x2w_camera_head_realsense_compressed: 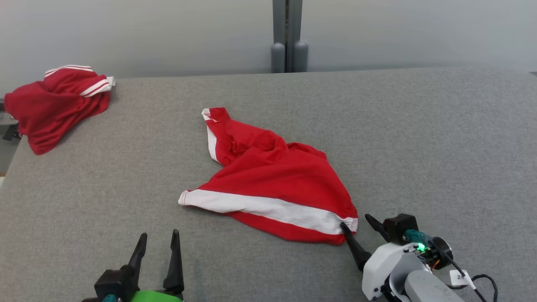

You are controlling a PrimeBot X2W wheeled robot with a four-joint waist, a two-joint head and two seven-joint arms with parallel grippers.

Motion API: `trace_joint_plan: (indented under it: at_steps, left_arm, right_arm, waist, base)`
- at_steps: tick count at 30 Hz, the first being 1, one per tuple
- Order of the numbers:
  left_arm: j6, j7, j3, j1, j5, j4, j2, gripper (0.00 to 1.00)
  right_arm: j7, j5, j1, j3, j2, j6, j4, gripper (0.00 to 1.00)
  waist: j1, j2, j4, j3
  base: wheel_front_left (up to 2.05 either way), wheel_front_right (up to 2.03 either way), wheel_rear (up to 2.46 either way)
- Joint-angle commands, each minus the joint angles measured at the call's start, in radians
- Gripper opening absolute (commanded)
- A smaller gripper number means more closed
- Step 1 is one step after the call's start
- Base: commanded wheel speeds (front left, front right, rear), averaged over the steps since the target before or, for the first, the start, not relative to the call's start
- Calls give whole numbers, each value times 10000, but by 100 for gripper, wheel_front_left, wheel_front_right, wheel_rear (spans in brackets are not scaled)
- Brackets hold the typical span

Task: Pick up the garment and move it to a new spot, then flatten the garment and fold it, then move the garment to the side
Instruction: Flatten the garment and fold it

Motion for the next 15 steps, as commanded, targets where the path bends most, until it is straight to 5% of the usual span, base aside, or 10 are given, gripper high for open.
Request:
trace_joint_plan:
  at_steps: [1, 10, 11, 13, 15]
  left_arm:
    - [-26, -5, 41, -154, 129, 9, 24, 100]
    - [-41, -5, 131, -226, 196, 19, 24, 100]
    - [-44, -5, 139, -239, 187, 11, 24, 100]
    - [-47, -5, 161, -269, 201, 2, 24, 100]
    - [-50, -5, 175, -289, 212, -12, 24, 100]
  right_arm:
    - [31, 248, -187, 177, -46, -12, 242, 100]
    - [54, 1628, -731, 1595, -45, -14, 1021, 100]
    - [44, 1750, -782, 1794, -44, -12, 1034, 93]
    - [24, 1974, -860, 2084, -54, -14, 1050, 47]
    - [1, 2030, -991, 2325, -157, -12, 1025, 34]
  waist:
    - [0, 0, 58, 63]
    - [0, 0, 69, 216]
    - [0, 0, 61, 238]
    - [0, 0, 41, 272]
    - [0, 0, 16, 296]
  base:
    - [0, 0, 0]
    - [0, 0, 0]
    - [0, 0, 0]
    - [0, 0, 0]
    - [0, 0, 0]
